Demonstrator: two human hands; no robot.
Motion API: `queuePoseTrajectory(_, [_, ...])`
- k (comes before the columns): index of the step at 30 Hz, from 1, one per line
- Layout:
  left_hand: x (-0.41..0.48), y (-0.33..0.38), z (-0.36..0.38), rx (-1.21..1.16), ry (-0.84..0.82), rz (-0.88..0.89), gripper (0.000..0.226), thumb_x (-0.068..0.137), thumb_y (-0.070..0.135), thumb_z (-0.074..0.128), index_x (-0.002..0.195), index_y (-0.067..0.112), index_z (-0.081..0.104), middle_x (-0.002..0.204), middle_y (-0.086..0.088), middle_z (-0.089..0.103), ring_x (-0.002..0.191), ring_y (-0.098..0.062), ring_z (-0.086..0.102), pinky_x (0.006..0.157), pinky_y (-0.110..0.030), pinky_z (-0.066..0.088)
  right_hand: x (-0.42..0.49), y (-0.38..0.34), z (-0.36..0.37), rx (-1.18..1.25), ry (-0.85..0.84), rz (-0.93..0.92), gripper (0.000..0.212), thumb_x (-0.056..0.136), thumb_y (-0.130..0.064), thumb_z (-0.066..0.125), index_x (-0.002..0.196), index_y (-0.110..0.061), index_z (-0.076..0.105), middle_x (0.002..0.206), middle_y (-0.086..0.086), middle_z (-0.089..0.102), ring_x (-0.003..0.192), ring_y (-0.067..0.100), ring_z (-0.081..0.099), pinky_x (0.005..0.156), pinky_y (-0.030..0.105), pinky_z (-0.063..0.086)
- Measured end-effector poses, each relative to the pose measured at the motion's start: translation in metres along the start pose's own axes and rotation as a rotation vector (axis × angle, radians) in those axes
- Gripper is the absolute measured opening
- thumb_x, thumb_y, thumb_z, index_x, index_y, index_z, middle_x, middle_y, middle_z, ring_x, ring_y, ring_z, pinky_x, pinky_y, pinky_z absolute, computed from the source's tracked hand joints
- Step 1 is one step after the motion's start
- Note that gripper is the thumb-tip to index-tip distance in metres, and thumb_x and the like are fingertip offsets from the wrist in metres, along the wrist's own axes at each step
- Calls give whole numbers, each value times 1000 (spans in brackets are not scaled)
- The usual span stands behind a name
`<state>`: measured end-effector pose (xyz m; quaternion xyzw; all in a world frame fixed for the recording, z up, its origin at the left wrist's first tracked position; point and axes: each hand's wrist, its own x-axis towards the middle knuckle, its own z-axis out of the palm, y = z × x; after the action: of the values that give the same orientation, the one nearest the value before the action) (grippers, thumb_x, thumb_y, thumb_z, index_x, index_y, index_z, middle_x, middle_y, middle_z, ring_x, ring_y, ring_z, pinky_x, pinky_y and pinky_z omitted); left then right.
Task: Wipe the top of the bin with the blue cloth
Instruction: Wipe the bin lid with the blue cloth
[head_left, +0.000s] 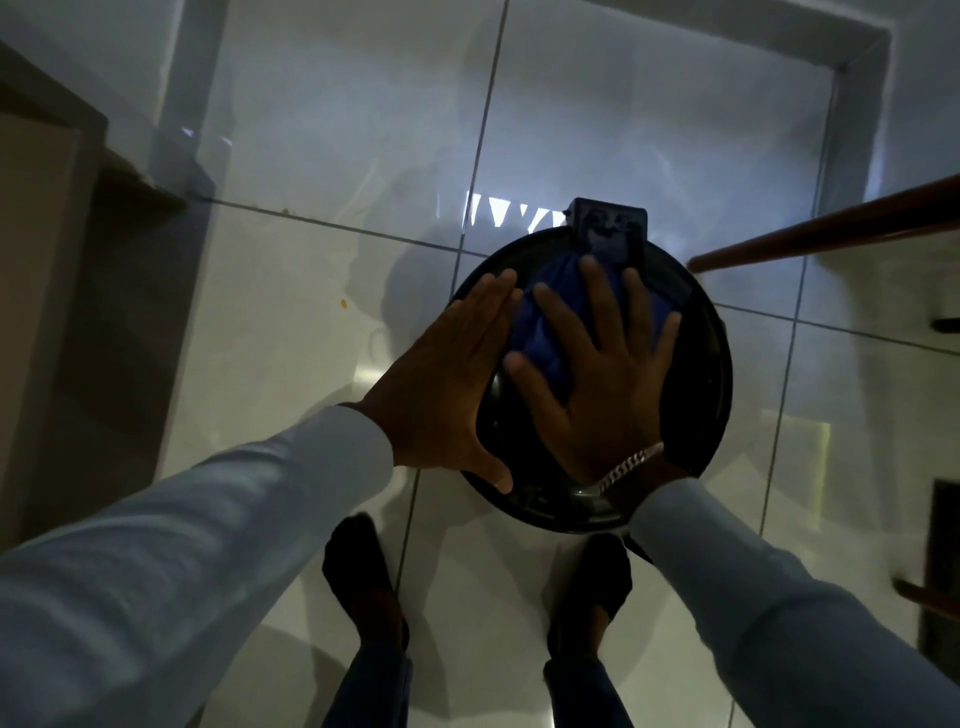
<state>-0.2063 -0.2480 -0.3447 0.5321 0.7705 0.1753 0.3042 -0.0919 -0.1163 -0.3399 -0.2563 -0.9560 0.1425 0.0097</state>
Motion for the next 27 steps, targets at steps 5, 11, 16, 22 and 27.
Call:
queuePoseTrajectory(5, [0,-1,0,18,-4,6,150,44,80,69,149,18,-17,159,1,-22,146,-13,-23,119,-32,-4,-55,22,-6,-64,-76,-151,54,92,-58,32,139,-33,38,156,5,28,145,35,15,111,71,14])
queuePoseTrajectory(11, [0,-3,3,29,17,7,149,45,83,66,148,18,-20,157,5,-25,144,-10,-27,115,-19,-17,-12,-11,0,11,73,181,57,90,-60,32,138,-31,41,155,5,33,144,35,21,112,67,6])
queuePoseTrajectory(16, [-2,-1,4,46,8,7,147,46,82,66,149,15,-15,162,-5,-15,148,-18,-18,119,-34,-2,-41,-9,8,-140,-25,-92,60,90,-61,38,143,-33,32,156,4,28,145,34,18,112,68,4])
queuePoseTrajectory(22, [-2,0,2,51,18,13,147,46,80,68,149,17,-17,161,-3,-19,145,-13,-26,117,-32,-6,-56,45,-13,-161,-81,-69,56,90,-53,41,141,-31,33,154,10,31,142,38,20,111,68,16])
queuePoseTrajectory(27, [0,-3,7,71,32,18,147,46,84,63,150,15,-14,161,-5,-16,147,-18,-20,118,-34,-4,3,22,-5,-86,58,233,55,91,-56,38,141,-34,35,156,7,28,144,37,20,112,68,13])
